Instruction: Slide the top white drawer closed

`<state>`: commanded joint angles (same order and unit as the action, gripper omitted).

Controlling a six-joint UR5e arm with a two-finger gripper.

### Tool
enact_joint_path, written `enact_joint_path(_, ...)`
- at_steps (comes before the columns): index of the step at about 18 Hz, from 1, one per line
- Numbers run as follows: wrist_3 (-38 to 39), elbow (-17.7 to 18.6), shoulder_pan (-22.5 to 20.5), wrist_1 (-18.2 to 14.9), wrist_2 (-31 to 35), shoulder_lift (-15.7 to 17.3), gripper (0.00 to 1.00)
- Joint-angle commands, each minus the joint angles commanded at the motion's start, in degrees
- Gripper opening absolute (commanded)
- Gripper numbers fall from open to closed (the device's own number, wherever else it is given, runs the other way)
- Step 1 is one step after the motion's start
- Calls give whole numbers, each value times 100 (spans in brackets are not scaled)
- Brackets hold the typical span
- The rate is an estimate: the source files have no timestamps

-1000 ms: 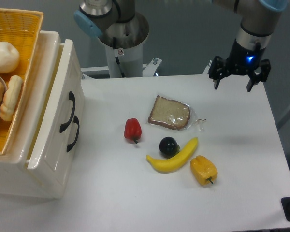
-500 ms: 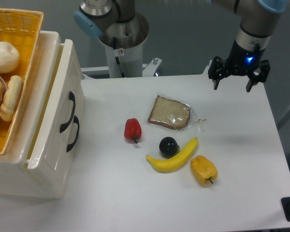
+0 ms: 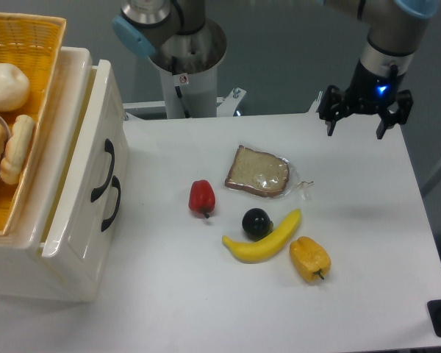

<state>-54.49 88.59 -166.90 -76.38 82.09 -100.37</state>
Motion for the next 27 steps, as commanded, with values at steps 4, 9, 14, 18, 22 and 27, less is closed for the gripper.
enact_joint_path(4,26,44,-36,87,17,52,100)
enact_joint_path(9,70,27,-53,79,9,123,100)
enact_joint_path(14,62,9,17,79,18,210,100)
enact_joint_path(18,62,70,122,44,9,272,100)
enact_joint_path(22,70,132,307,26,26,325,100)
enact_joint_path(27,79,176,421,18,18,378,100)
